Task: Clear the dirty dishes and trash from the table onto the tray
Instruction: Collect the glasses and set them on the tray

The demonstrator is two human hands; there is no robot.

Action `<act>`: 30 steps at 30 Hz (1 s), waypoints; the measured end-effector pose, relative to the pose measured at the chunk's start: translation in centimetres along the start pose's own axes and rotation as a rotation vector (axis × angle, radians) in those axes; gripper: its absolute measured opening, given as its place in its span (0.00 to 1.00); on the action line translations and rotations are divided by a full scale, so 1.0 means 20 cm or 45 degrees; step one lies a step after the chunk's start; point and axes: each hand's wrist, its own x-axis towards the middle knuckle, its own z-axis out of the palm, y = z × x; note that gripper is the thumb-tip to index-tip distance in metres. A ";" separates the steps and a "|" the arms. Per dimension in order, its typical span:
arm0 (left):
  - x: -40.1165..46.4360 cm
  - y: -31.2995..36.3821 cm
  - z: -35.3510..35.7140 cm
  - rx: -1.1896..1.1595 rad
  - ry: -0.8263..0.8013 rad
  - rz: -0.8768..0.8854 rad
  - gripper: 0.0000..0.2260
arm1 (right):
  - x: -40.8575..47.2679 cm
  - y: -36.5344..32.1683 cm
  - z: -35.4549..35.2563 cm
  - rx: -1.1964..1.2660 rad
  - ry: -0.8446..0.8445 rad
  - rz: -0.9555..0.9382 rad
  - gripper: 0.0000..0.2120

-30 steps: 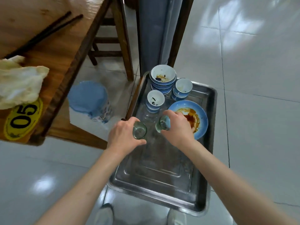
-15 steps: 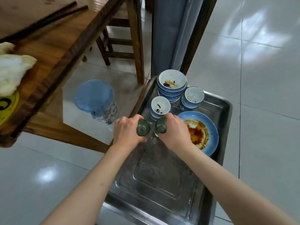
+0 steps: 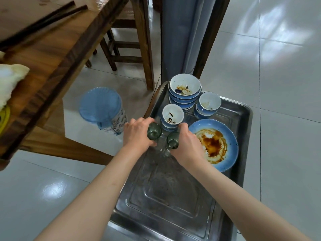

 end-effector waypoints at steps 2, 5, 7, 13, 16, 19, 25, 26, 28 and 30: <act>0.01 0.00 0.00 0.014 -0.009 0.016 0.33 | 0.00 0.00 0.01 -0.009 -0.002 0.015 0.25; 0.01 -0.01 0.00 0.029 -0.020 0.027 0.34 | -0.01 0.00 0.02 -0.013 0.016 0.022 0.27; 0.02 0.00 0.00 0.035 -0.032 0.030 0.34 | -0.01 0.00 0.02 -0.014 0.026 0.014 0.26; 0.01 0.02 0.00 0.021 -0.055 0.032 0.35 | -0.01 0.01 0.02 -0.024 0.017 0.023 0.28; 0.01 0.02 -0.01 0.036 -0.062 0.029 0.38 | -0.01 0.01 0.01 -0.020 0.001 0.023 0.30; -0.02 0.01 -0.03 0.035 -0.077 0.026 0.44 | -0.01 0.03 -0.01 -0.004 -0.029 0.023 0.35; -0.11 0.03 -0.24 -0.156 -0.036 0.082 0.46 | -0.04 0.03 -0.16 0.036 -0.047 0.032 0.48; -0.13 0.04 -0.30 -0.171 -0.024 0.101 0.45 | -0.05 0.02 -0.19 0.050 -0.041 0.038 0.49; -0.17 0.04 -0.41 -0.193 0.009 0.125 0.44 | -0.07 -0.02 -0.26 0.076 -0.032 0.038 0.51; -0.23 0.05 -0.54 -0.203 0.050 0.163 0.44 | -0.09 -0.08 -0.34 0.096 -0.023 0.017 0.51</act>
